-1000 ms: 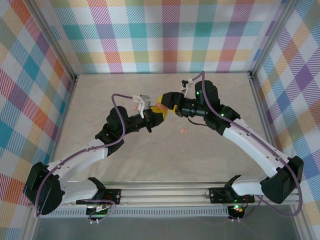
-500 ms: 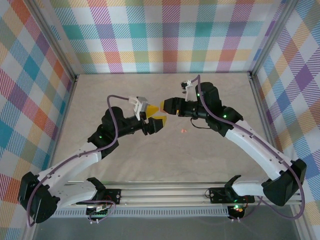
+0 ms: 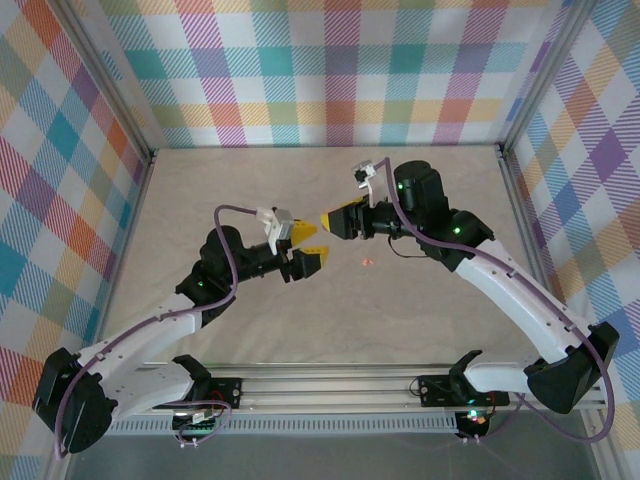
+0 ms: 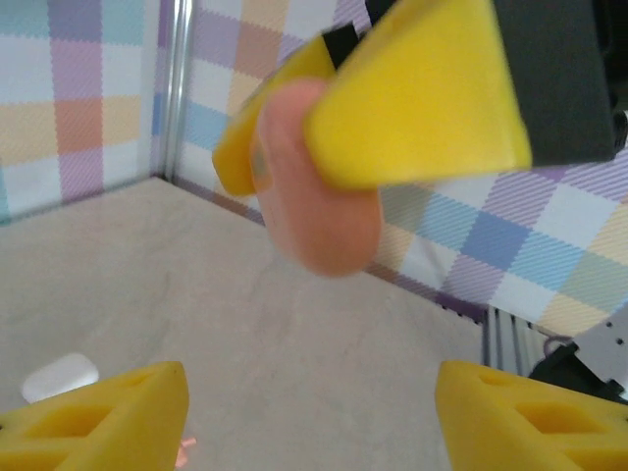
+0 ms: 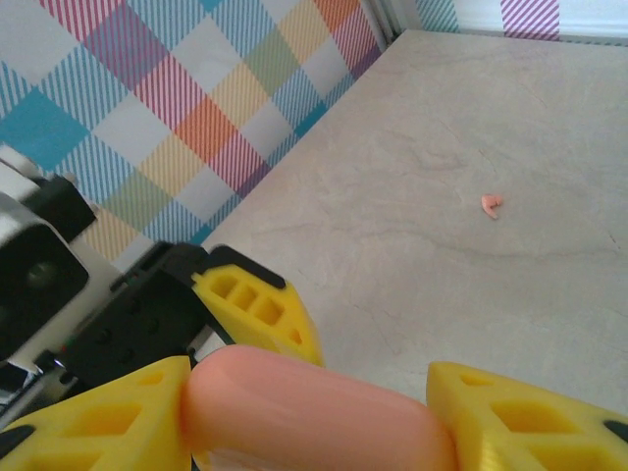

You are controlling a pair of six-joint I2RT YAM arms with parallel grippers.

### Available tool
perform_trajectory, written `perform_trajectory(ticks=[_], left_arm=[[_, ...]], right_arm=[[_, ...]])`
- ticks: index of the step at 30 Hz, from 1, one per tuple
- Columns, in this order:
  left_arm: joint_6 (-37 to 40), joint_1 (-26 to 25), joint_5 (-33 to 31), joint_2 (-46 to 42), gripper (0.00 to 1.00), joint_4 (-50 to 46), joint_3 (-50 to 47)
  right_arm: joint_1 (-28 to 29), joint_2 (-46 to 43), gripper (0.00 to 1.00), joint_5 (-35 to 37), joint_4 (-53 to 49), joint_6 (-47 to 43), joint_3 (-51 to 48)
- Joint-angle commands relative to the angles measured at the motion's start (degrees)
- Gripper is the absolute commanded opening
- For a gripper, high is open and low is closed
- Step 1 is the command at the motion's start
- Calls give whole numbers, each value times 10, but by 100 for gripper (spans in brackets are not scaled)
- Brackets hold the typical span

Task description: Insert wireless bluetooth earbuds into charging case

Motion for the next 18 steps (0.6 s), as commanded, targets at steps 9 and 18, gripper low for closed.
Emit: perform_trajectory(ticks=[9,18], left_arm=[[-14,-23,-26,56,49,120,9],[-20,-33,-17,80,47,160,22]], right_arm=[[18,1,40,10,9,-25,3],[17,11,40,35,11,4,1]])
